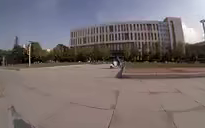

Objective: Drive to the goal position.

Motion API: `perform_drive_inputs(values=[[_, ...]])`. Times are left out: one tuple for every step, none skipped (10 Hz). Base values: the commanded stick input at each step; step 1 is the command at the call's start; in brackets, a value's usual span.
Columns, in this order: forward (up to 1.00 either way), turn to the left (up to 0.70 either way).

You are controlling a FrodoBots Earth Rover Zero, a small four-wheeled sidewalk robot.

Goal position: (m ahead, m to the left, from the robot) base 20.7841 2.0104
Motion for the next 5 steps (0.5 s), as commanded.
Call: perform_drive_inputs(values=[[1.0, 0.04], [1.0, 0.04], [1.0, 0.04], [1.0, 0.04], [1.0, 0.04]])
